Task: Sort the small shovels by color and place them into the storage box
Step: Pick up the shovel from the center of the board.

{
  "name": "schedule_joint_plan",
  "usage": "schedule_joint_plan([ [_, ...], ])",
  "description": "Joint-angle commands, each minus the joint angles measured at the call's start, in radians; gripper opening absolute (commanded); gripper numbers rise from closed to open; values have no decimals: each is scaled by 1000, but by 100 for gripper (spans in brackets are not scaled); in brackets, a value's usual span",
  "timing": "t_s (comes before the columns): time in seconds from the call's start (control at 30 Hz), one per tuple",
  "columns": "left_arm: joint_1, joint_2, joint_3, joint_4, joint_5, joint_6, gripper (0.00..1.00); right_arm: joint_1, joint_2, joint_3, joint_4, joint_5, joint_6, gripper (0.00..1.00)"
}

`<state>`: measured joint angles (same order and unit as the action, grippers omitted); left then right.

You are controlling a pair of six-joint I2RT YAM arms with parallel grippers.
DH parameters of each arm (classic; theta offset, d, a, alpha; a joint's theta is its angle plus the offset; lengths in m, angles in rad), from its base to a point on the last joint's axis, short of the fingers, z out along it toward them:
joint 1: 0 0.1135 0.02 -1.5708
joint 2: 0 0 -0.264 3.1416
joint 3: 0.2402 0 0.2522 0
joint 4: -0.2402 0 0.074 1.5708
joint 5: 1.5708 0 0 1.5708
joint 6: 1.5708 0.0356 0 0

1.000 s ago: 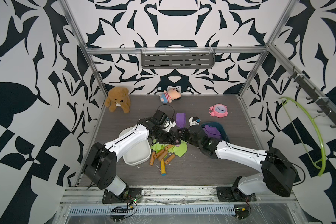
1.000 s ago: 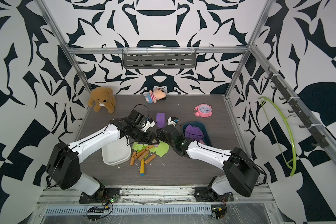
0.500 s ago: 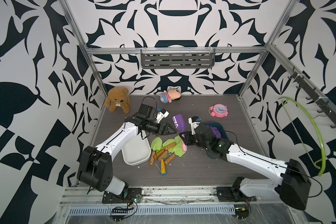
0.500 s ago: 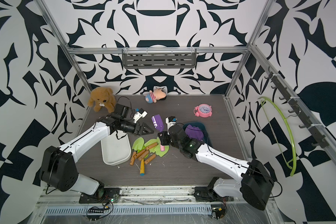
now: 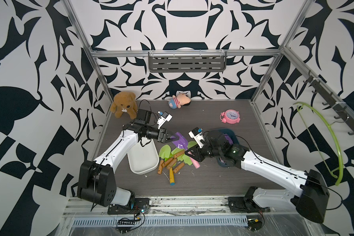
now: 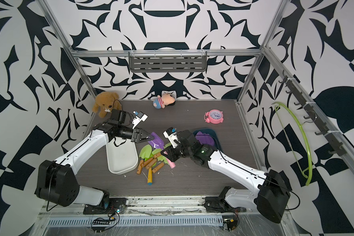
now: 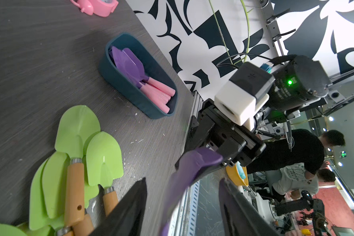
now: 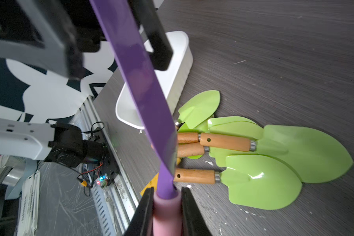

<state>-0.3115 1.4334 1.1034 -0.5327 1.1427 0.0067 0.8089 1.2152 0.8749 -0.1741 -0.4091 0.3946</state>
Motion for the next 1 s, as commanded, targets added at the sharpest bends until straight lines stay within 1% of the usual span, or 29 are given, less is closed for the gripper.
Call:
schedule_joint_plan([
  [0.0, 0, -14, -10, -47, 62, 85, 53, -11, 7, 67, 18, -109, -52, 0],
  [0.1, -2, -14, -10, -50, 105, 95, 42, -19, 22, 82, 17, -136, -54, 0],
  [0.2, -8, -16, -7, -70, 138, 121, 28, -27, 36, 96, 12, -145, -59, 0],
  [0.27, -12, -14, -8, -76, 152, 128, 19, -34, 46, 105, 10, -148, -64, 0],
  [0.33, -15, -12, -5, -78, 152, 125, 6, -40, 60, 121, 3, -155, -66, 2],
  [0.37, -15, -10, -3, -78, 148, 119, 2, -41, 67, 131, -8, -157, -71, 3],
  [0.4, -15, -7, 0, -79, 142, 109, 0, -42, 73, 141, -23, -154, -76, 5],
  [0.47, -18, -2, 3, -72, 103, 72, 0, -42, 77, 158, -58, -116, -86, 13],
  [0.57, -18, 10, 1, -46, -54, -23, 0, -42, 74, 187, -149, 5, -114, 28],
  [0.63, -18, 26, -1, -45, -117, -71, 0, -42, 75, 219, -237, 110, -131, 35],
  [0.77, -18, 50, -11, -5, -184, -201, 0, -42, 96, 295, -378, 217, -170, 41],
  [0.83, -20, 62, -11, -1, -236, -251, 0, -39, 121, 341, -449, 240, -196, 42],
  [0.97, -20, 75, -16, 15, -284, -324, 0, -21, 162, 410, -526, 279, -238, 41],
])
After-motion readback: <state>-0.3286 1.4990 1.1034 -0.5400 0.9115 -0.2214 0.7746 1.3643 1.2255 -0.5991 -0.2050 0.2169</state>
